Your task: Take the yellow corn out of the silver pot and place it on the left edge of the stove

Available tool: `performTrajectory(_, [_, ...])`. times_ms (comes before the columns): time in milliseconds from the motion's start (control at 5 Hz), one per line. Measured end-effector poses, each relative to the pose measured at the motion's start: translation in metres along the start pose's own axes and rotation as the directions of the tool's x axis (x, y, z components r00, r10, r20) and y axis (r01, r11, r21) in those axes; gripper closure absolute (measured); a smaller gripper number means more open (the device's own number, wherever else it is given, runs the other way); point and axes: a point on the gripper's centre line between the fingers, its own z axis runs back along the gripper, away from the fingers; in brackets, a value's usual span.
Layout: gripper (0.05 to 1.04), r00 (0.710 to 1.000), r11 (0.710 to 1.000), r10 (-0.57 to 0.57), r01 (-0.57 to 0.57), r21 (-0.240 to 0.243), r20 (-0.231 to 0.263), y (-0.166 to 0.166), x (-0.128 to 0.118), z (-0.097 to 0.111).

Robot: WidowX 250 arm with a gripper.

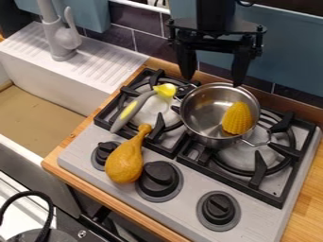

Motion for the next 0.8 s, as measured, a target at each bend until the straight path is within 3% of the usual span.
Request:
performTrajectory(200, [0.086,1.000,1.000,0.009,-0.009,0.010,-0.027,0.000,-0.002,-0.008])
performTrajectory(400, [0.086,0.991,0.990,0.135,-0.134,0.045,-0.018,-0.007,0.000,-0.021])
performTrajectory(600, [0.086,0.984,0.984,0.176,-0.176,0.011,0.024,-0.010,0.001,-0.030])
performTrajectory(800, [0.086,0.980,0.982,0.185,-0.182,-0.049,0.073,-0.014,0.004,-0.019])
